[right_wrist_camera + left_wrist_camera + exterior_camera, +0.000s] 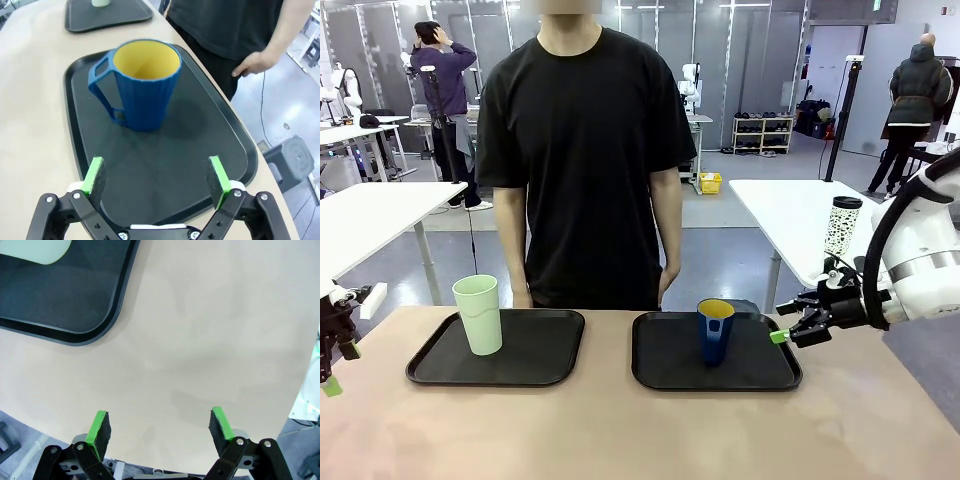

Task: Sort and store the cups by type.
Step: Pick up the Handle plastic cup and place it into the empty Flat Tray.

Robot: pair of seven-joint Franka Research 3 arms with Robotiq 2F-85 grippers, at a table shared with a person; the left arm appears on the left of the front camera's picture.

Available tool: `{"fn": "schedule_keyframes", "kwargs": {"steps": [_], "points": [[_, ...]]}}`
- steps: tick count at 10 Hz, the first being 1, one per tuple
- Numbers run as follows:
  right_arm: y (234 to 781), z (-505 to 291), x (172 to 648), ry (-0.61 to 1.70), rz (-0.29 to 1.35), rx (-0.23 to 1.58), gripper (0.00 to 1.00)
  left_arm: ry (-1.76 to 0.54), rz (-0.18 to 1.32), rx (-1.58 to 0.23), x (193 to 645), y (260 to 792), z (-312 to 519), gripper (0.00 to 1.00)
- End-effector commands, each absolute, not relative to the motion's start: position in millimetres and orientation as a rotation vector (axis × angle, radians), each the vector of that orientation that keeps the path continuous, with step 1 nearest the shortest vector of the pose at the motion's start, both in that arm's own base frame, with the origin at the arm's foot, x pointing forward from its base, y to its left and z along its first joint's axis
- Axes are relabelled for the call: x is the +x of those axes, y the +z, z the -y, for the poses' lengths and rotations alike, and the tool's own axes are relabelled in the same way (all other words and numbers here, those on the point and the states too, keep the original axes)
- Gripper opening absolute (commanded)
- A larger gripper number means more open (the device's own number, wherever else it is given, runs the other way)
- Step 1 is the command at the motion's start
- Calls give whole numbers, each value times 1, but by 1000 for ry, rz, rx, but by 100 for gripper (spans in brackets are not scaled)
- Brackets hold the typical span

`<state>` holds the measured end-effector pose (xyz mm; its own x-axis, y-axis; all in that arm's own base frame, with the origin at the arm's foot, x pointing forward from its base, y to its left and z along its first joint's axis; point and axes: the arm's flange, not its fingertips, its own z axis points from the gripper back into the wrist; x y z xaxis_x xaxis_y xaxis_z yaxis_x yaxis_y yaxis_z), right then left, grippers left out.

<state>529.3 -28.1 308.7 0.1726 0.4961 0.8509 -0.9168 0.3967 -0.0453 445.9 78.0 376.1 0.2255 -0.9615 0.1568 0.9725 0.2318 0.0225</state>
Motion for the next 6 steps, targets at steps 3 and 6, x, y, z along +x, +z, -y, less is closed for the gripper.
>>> {"fn": "schedule_keyframes", "kwargs": {"steps": [3, 6], "points": [[293, 34, 539, 1076, 957, 626, 100, -1340, 147, -74, 444, 377, -78, 100], [293, 34, 539, 1076, 957, 626, 100, -1340, 147, -74, 444, 377, -78, 100]]}}
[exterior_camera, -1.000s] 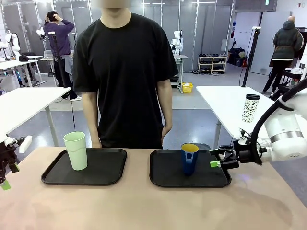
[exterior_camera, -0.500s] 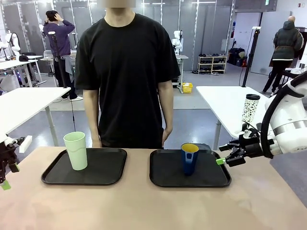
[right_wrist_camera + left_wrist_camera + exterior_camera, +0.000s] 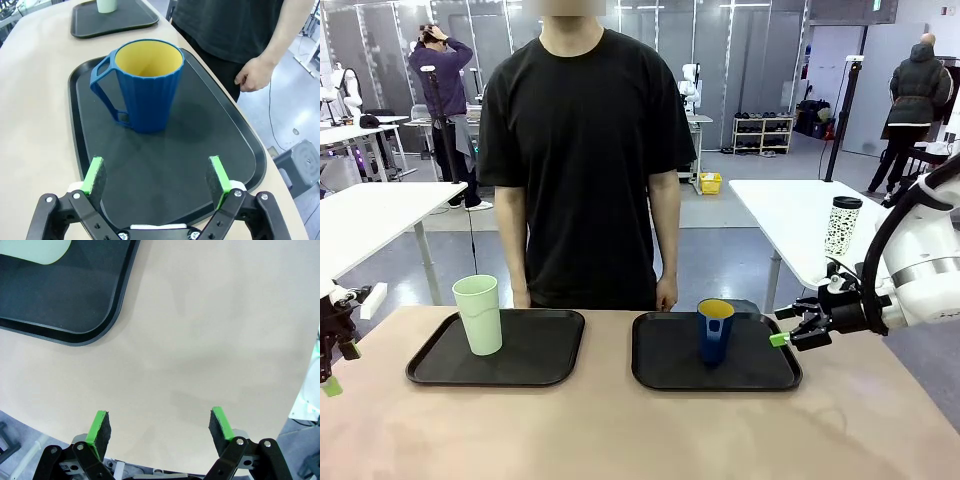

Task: Sort and store the cups by type.
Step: Pick up the Handle plastic cup and place it into the empty Flat Tray.

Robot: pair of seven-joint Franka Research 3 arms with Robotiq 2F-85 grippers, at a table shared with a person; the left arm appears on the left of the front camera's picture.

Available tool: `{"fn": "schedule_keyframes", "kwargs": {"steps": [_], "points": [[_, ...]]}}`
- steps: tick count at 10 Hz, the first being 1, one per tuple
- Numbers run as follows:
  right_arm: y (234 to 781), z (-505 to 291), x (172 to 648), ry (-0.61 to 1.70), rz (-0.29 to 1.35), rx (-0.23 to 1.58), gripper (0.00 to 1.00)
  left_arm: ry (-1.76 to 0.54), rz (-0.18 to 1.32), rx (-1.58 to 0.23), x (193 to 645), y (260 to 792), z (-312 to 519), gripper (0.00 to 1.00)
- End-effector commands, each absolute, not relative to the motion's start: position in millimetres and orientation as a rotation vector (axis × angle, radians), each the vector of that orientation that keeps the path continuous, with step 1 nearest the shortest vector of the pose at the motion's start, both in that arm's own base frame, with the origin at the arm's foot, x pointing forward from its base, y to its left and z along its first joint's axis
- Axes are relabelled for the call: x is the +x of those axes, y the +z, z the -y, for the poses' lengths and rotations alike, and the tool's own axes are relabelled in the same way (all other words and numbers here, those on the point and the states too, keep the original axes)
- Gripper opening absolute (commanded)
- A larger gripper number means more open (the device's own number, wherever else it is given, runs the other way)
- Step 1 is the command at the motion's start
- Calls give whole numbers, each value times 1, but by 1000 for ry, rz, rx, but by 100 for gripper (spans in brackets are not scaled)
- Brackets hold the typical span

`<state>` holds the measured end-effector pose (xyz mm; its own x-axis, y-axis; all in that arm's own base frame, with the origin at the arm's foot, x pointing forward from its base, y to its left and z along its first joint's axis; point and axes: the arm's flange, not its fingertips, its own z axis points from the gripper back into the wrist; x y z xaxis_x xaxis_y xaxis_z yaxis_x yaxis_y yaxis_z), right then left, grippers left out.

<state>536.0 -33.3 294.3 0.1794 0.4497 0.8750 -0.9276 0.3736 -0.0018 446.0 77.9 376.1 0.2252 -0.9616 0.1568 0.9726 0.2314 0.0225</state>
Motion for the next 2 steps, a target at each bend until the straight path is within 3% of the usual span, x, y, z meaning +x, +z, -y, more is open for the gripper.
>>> {"fn": "schedule_keyframes", "kwargs": {"steps": [1, 2], "points": [[293, 34, 539, 1076, 957, 626, 100, -1340, 147, -74, 444, 377, -78, 100], [293, 34, 539, 1076, 957, 626, 100, -1340, 147, -74, 444, 377, -78, 100]]}}
